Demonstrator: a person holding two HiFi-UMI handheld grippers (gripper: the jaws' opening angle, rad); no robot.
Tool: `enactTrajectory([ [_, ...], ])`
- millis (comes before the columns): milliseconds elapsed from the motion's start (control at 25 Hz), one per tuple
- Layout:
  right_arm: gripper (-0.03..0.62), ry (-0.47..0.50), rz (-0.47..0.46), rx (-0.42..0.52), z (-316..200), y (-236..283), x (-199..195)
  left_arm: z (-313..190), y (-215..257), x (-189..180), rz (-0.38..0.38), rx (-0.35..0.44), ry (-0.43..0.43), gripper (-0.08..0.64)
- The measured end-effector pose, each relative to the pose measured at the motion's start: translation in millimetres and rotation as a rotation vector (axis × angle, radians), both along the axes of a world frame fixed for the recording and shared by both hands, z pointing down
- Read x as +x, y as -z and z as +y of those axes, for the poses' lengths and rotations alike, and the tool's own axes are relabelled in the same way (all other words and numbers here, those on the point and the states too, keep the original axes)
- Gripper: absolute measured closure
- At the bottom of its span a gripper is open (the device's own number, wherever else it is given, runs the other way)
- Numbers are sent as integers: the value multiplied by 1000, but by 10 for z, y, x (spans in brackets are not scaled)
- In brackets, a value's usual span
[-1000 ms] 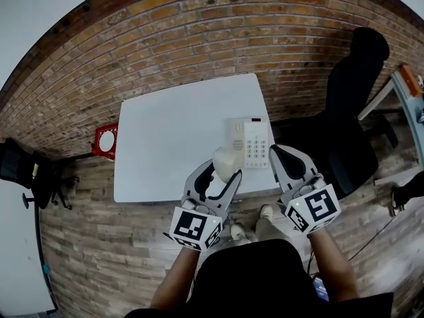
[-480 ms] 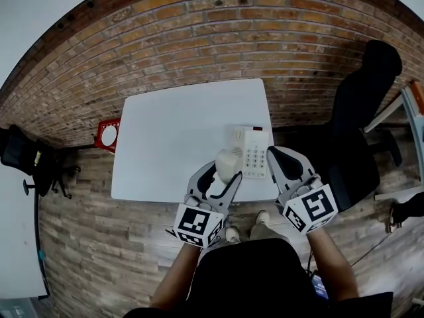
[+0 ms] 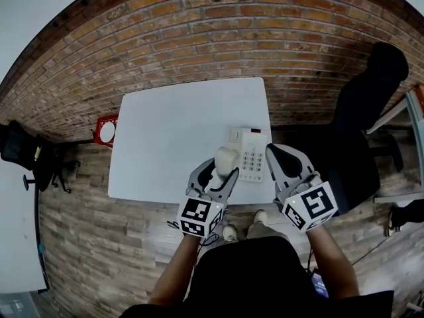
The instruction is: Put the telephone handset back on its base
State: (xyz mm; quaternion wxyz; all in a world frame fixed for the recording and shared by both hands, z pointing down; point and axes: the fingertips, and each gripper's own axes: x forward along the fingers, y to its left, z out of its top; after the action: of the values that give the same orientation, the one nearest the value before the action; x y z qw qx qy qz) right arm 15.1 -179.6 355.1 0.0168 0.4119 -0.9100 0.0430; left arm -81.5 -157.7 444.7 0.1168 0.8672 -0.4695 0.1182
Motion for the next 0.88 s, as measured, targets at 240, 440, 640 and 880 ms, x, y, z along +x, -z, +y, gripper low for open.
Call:
enactTrajectory([
  [240,580,5,4,-3,-98,-30,50,-168,-268,-18,-29,-47,26,310],
  [440,580,5,10,-8,-153,-68,99,-345,-419,20,-36,-78,51,310],
  [640,580,1,12,-9,-231,-76,165,-448,-625,40,-61,-119,59,310],
  [880,580,-6,21,-18,-332,-114,238,-500,-857,12,-96,-170,70,310],
])
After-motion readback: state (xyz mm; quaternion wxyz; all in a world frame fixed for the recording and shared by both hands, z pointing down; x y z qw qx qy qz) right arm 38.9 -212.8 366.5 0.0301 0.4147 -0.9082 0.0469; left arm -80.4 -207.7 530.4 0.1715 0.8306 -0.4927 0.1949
